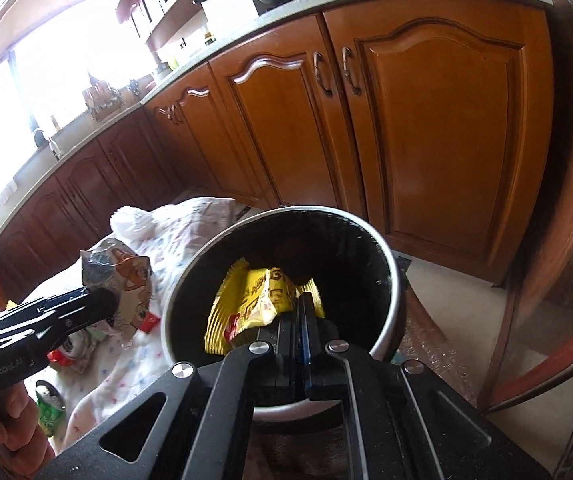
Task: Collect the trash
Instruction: 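Carry both items over the bin and open both tools to drop them, then move both tools back toward the crushed green can on the table, then grasp the green can with the left tool while the right tool grasps the red carton, then carry the green can and red carton over the bin and release both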
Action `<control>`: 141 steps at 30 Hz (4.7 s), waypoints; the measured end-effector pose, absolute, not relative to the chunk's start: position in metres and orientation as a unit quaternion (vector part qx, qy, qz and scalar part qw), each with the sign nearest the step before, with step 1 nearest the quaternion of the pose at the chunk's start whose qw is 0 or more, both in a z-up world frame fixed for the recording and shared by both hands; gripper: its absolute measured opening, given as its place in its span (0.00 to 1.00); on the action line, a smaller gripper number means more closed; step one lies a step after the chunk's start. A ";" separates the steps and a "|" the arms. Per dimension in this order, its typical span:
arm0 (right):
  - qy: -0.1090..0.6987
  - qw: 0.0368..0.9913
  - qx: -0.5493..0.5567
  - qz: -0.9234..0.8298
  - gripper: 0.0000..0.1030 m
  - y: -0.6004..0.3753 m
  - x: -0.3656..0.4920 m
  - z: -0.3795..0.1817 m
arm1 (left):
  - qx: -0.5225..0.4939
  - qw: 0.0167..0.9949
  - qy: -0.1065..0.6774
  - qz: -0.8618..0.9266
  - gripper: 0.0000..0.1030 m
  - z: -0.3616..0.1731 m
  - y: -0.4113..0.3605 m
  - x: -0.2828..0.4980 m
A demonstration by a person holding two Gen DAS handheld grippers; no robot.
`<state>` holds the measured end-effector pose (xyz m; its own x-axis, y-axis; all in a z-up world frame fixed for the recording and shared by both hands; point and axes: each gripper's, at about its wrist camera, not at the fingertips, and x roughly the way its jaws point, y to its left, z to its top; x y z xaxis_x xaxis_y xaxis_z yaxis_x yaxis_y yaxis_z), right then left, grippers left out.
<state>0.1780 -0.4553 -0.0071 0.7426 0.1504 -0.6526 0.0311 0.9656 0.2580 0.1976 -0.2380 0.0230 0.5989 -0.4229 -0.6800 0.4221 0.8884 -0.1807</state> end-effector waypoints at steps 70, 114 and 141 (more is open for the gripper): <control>0.369 0.907 0.133 0.156 0.80 -0.304 0.086 -0.014 | -0.070 0.908 0.392 -0.133 0.77 -0.008 -0.038 0.070; 0.378 0.914 0.042 0.143 0.30 -0.286 0.216 -0.031 | -0.100 0.904 0.383 -0.159 0.31 -0.013 -0.045 0.117; 0.322 0.933 0.125 0.095 0.30 -0.389 0.123 0.014 | -0.024 0.905 0.376 -0.200 0.30 0.017 -0.156 0.148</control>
